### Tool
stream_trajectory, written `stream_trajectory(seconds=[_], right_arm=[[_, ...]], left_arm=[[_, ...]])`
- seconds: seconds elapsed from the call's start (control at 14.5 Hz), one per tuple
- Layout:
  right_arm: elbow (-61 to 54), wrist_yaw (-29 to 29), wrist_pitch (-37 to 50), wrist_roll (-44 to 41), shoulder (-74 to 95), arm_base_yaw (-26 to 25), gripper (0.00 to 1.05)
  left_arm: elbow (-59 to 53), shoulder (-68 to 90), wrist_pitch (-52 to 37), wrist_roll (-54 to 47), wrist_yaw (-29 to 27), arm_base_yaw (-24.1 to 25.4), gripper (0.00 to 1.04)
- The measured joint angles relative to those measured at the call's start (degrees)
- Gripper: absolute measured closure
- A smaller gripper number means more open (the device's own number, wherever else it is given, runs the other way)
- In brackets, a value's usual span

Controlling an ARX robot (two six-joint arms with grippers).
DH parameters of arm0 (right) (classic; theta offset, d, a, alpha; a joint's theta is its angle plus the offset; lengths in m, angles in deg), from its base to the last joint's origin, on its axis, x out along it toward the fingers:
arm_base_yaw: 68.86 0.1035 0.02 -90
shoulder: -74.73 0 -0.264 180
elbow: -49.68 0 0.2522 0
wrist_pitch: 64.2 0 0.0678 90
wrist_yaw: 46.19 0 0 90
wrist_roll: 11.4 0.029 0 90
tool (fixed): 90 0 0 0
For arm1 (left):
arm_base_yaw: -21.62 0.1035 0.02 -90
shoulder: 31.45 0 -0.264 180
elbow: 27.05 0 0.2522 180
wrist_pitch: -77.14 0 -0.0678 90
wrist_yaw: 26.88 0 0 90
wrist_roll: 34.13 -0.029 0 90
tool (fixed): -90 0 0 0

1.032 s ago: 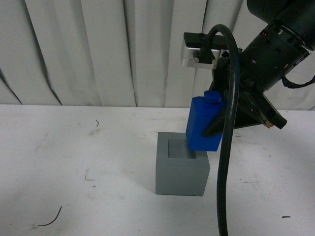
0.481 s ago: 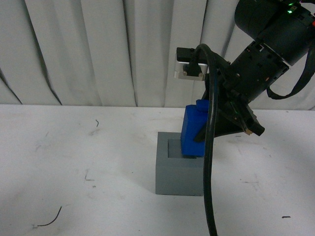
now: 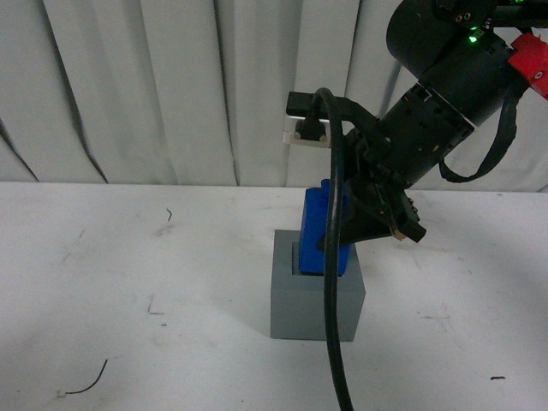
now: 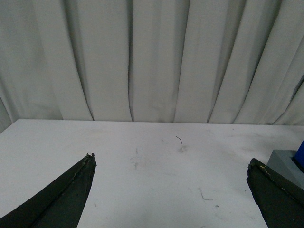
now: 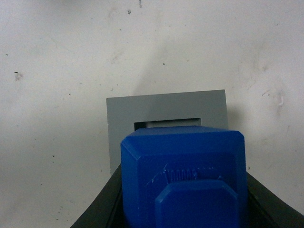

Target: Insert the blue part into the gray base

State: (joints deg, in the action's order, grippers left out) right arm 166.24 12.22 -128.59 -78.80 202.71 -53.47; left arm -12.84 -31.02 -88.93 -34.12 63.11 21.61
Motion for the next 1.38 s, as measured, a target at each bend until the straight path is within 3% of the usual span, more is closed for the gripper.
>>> stream_trajectory(seconds=[0.62, 0.89, 0.96, 1.38], right_arm=[[-0.46, 1.18, 0.59, 1.14, 0.5, 0.35, 0.56], [-1.2, 1.75, 0.17, 0.87, 0.5, -0.04, 0.1], [-1.2, 1.75, 0.09, 0.79, 0.5, -0.04, 0.05], [-1.2, 0.7, -3.28, -3.34, -0.15, -0.87, 0.06]], left_arm=[[0.0, 0.0, 0.0, 0.0, 0.0, 0.0, 0.07], [0.0, 0.0, 0.02, 0.0, 0.02, 0.0, 0.07], [0.0, 0.0, 0.0, 0.0, 0.0, 0.0, 0.07], [0.0, 0.0, 0.0, 0.0, 0.0, 0.0, 0.07]])
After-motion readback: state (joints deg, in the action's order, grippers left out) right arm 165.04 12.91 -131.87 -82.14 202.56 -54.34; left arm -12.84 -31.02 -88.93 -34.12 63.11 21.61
